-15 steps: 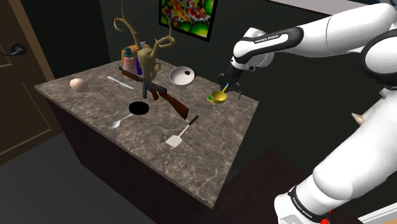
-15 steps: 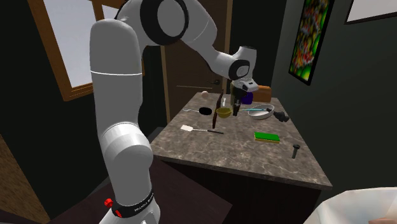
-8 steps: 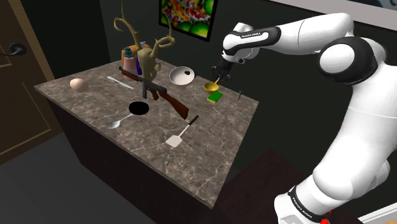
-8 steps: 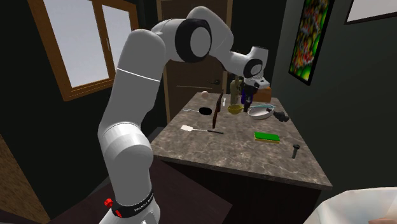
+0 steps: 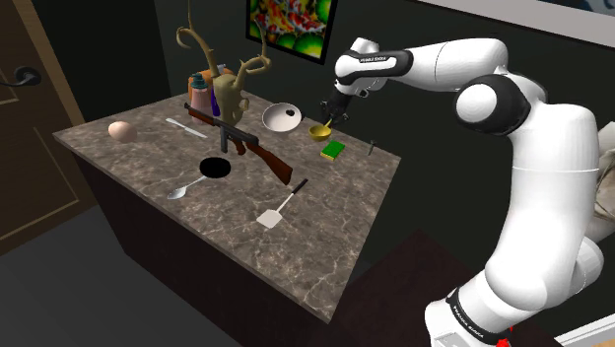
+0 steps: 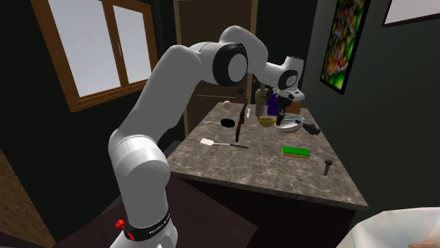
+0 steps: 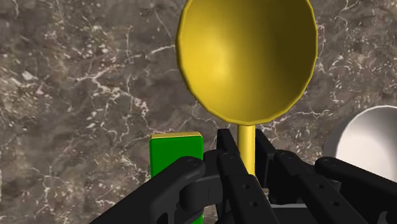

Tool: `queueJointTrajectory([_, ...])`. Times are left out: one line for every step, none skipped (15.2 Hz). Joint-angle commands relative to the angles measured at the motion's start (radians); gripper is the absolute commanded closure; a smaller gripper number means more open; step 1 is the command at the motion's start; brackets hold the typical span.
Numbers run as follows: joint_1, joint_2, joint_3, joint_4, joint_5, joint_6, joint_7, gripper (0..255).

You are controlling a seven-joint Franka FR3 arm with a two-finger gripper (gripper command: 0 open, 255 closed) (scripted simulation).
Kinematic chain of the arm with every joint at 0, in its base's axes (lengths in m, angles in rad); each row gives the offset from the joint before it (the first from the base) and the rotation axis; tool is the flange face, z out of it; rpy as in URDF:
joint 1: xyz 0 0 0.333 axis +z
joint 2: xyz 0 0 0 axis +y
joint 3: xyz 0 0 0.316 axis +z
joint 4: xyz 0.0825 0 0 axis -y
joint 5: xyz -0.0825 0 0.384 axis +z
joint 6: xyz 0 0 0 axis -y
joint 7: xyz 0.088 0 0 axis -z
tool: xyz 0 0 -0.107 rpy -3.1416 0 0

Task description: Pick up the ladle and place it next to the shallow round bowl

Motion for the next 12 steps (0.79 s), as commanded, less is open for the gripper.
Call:
queueJointTrajectory([0.001, 0.011, 0.000, -0.009, 0.000, 0.021, -0.002, 255])
queueJointTrajectory([0.001, 0.015, 0.000, -0.016, 0.001, 0.032, -0.003, 255])
queueJointTrajectory([0.001, 0.020, 0.000, -0.021, 0.001, 0.042, -0.005, 255])
queueJointTrajectory([0.001, 0.026, 0.000, -0.027, 0.001, 0.052, -0.006, 255])
queueJointTrajectory([0.001, 0.031, 0.000, -0.032, 0.002, 0.063, -0.008, 255])
queueJointTrajectory([0.001, 0.036, 0.000, -0.037, 0.002, 0.073, -0.009, 255])
queueJointTrajectory([0.001, 0.041, 0.000, -0.042, 0.002, 0.083, -0.011, 255])
queueJointTrajectory([0.001, 0.047, 0.000, -0.046, 0.003, 0.093, -0.012, 255])
queueJointTrajectory([0.001, 0.053, 0.000, -0.050, 0.003, 0.103, -0.014, 255])
queueJointTrajectory([0.002, 0.059, 0.000, -0.054, 0.003, 0.113, -0.015, 255])
queueJointTrajectory([0.002, 0.066, 0.000, -0.057, 0.003, 0.123, -0.016, 255])
queueJointTrajectory([0.002, 0.072, 0.000, -0.061, 0.004, 0.132, -0.018, 255])
